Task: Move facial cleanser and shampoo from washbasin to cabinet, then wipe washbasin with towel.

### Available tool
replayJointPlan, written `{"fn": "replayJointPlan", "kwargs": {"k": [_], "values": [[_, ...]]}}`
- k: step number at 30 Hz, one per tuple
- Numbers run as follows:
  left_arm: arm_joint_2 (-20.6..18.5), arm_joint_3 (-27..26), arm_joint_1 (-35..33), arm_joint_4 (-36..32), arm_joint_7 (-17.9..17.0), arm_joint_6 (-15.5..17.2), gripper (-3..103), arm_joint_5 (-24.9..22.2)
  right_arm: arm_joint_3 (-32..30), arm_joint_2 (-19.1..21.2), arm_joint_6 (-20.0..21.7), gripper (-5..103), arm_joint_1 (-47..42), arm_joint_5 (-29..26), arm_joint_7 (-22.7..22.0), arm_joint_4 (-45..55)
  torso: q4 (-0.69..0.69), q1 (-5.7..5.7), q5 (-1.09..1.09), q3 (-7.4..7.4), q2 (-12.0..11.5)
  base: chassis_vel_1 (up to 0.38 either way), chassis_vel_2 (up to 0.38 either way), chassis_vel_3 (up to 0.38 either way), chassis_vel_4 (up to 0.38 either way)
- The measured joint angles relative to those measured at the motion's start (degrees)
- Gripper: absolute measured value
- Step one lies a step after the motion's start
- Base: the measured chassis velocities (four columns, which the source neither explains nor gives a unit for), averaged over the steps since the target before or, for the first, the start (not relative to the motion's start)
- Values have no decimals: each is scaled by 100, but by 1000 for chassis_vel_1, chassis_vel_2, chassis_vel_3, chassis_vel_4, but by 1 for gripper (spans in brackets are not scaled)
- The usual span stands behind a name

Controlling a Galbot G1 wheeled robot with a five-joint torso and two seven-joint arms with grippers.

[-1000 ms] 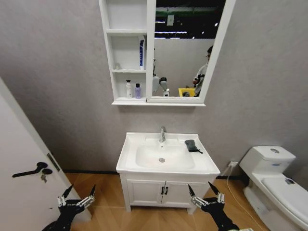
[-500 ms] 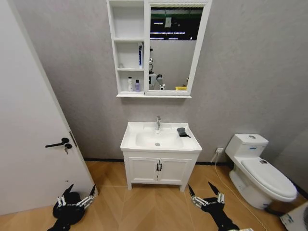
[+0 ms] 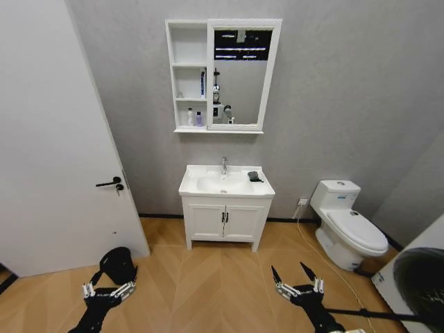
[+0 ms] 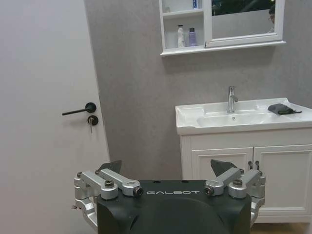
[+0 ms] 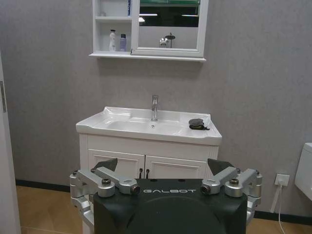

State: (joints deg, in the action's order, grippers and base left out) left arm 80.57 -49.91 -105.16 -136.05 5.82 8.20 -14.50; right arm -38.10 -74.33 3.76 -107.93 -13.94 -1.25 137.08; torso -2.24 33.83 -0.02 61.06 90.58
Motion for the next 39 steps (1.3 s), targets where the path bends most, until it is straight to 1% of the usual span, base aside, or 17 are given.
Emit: {"fn": "replayJointPlan", "kwargs": {"k": [1,5,6,7,9,10,11,13,15,16,23,26,28,39], "values": [[0,0,0,0,0,0,100,0,0,0,0,100,0,0,0,0,-4,0,5,1,-1,154,-99,-259,237],[0,1,1,0,0,0,100,0,0,0,0,100,0,0,0,0,-2,0,2,1,-1,94,-117,-138,139],[0,1,1,0,0,0,100,0,0,0,0,100,-1,0,0,0,-4,0,0,1,-1,-53,51,-53,85],[0,2,2,0,0,0,100,0,-1,0,0,100,0,0,0,0,-7,2,2,2,-2,-53,-42,-34,41],[0,2,3,0,2,0,100,0,-1,0,0,100,2,0,0,0,-4,9,6,5,-6,-73,-25,2,-17],[0,2,3,0,2,0,100,0,-1,0,0,100,2,0,0,0,-4,9,6,5,-6,-73,-7,38,-17],[0,2,3,0,2,0,100,0,-1,0,0,100,3,0,0,0,-2,13,1,6,-7,-97,-7,88,-73],[0,2,3,0,2,0,100,0,-1,1,0,100,4,0,0,0,1,15,3,6,-8,-70,52,68,-63],[0,2,3,0,2,0,100,0,-1,0,0,100,4,0,0,0,0,15,3,6,-8,-71,64,20,-66],[0,2,3,0,2,0,100,0,-1,0,0,100,4,0,0,0,-3,14,1,6,-8,-38,0,-7,-69],[0,2,2,0,2,0,100,0,-1,0,0,100,1,0,0,0,-5,5,3,3,-5,-23,-40,-44,-39],[0,2,2,0,2,0,100,0,-1,0,0,100,1,0,0,-1,-4,5,2,3,-5,-10,-36,-44,-12],[0,2,2,0,1,0,100,0,-1,0,0,100,1,0,0,0,-1,5,3,3,-5,0,0,0,0],[0,2,2,0,1,0,100,0,-1,0,0,100,1,0,0,0,-3,6,2,3,-5,0,0,0,0]]}}
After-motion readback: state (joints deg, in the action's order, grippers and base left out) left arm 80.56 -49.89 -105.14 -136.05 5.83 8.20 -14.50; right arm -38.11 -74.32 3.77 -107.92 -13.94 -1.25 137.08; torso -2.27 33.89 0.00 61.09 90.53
